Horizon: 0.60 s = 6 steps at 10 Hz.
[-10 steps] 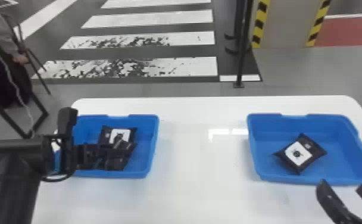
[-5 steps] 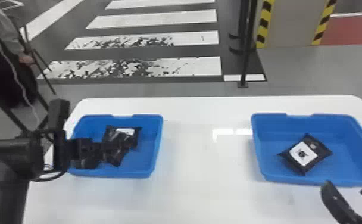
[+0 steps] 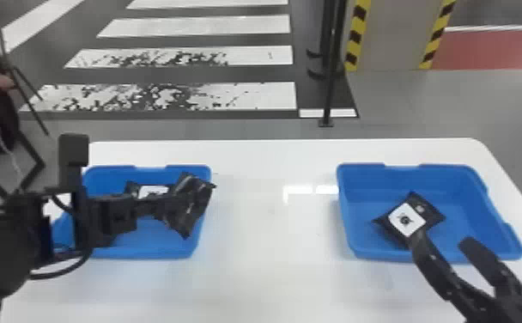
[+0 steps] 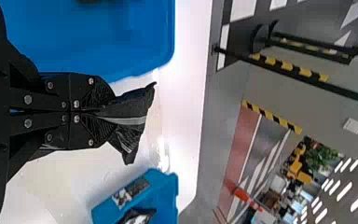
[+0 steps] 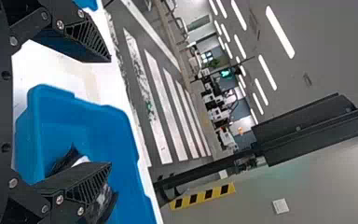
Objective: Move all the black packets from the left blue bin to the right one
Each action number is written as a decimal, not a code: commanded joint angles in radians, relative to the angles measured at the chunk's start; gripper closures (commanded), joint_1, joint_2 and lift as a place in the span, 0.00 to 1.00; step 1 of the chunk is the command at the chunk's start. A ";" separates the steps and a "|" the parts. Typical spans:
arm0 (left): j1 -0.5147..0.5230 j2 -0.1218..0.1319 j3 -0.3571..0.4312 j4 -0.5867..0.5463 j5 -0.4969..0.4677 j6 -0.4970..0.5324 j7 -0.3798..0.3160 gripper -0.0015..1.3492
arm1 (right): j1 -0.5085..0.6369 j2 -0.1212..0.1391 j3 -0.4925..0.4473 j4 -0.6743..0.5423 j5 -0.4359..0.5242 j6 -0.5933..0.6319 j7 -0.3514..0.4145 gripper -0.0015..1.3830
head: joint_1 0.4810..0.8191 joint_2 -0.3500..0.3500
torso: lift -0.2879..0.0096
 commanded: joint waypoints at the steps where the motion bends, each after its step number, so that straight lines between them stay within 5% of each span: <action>1: -0.001 -0.008 -0.076 -0.001 0.061 -0.018 0.000 0.89 | -0.037 0.001 0.048 0.000 -0.034 0.015 0.007 0.19 | 0.63 0.55 | 0.50; 6: -0.037 -0.032 -0.294 0.001 0.189 -0.055 0.035 0.89 | -0.152 -0.020 0.147 0.059 -0.100 0.083 0.036 0.20 | 0.63 0.43 | 0.50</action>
